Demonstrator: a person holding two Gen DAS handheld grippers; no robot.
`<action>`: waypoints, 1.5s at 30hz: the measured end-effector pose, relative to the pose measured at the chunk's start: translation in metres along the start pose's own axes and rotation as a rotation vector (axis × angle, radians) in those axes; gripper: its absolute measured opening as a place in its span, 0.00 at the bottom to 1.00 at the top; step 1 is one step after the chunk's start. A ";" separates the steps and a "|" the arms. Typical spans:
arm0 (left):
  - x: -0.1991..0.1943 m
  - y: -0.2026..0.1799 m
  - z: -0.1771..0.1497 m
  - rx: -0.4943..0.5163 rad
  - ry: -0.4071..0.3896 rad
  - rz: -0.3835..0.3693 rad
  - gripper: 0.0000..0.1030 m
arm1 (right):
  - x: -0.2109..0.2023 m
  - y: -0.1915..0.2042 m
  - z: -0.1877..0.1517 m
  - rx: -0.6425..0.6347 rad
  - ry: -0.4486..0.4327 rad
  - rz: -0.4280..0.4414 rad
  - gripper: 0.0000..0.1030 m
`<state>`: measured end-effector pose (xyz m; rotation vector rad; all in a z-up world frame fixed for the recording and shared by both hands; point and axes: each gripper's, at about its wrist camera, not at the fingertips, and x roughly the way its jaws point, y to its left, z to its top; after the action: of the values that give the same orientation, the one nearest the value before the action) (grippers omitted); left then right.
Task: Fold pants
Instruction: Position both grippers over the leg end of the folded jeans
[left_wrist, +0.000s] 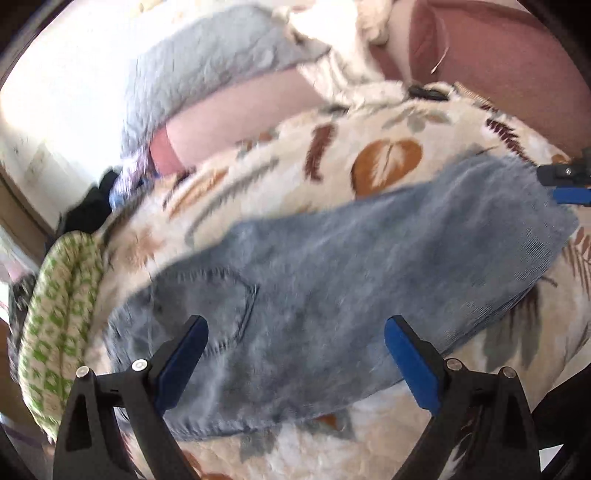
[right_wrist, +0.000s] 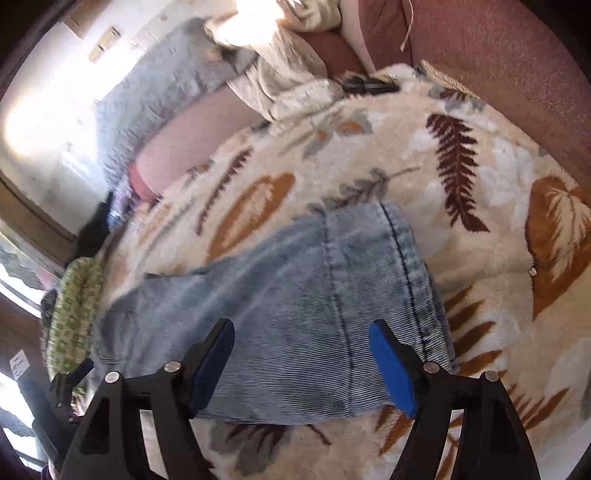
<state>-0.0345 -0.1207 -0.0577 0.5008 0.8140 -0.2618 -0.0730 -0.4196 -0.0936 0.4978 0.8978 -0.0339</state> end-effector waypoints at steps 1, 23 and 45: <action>-0.007 -0.002 0.004 0.013 -0.025 0.003 0.94 | -0.004 0.001 -0.002 0.001 -0.008 0.010 0.76; -0.075 -0.039 0.097 0.122 -0.299 -0.005 0.94 | -0.050 -0.008 -0.032 0.053 -0.099 0.109 0.76; -0.060 -0.073 0.143 0.169 -0.327 -0.003 0.94 | -0.055 -0.023 -0.035 0.089 -0.055 0.197 0.76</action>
<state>-0.0148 -0.2553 0.0467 0.5969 0.4761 -0.4060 -0.1387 -0.4349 -0.0795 0.6633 0.7923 0.0916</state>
